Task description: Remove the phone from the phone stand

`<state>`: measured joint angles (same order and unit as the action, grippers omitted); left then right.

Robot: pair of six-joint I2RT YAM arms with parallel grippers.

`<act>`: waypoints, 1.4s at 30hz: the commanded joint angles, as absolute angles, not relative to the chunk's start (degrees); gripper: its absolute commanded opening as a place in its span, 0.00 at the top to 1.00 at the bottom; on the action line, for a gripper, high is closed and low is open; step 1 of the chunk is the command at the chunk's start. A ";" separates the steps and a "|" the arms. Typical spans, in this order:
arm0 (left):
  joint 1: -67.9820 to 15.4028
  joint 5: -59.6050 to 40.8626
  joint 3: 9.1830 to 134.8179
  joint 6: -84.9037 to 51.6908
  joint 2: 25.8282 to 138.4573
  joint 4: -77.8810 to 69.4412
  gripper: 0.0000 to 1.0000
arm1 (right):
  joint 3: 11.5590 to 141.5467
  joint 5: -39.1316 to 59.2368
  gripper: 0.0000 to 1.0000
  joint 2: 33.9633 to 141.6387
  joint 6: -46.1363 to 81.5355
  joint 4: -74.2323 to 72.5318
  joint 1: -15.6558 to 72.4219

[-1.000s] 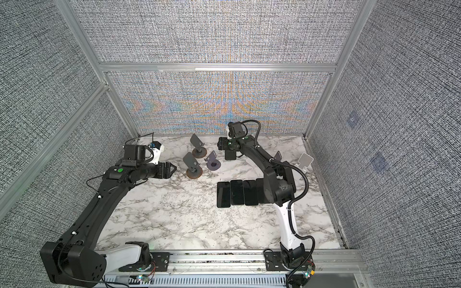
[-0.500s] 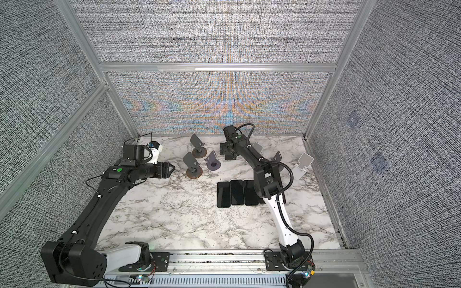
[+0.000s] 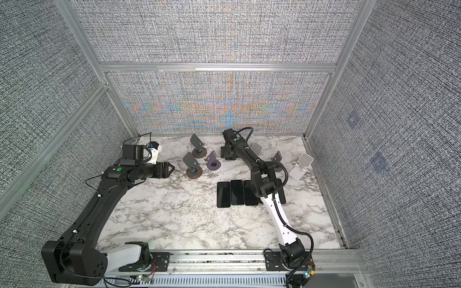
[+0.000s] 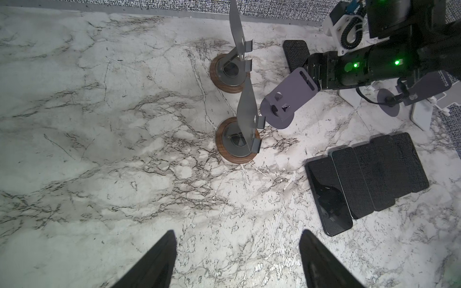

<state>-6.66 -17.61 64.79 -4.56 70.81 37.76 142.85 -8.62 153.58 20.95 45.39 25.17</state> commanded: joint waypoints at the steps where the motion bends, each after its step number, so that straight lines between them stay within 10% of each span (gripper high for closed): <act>1: -6.51 -18.11 64.95 -4.70 70.54 37.44 0.21 | 143.26 -6.74 0.07 154.11 22.23 46.95 24.96; 42: -4.89 -19.60 64.53 -4.96 69.86 37.18 0.21 | 131.80 -10.06 0.33 147.64 26.96 52.32 27.02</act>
<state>-5.10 -18.65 64.69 -4.97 70.06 37.74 133.91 -12.01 148.57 25.56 47.09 26.63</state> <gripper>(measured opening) 0.788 0.678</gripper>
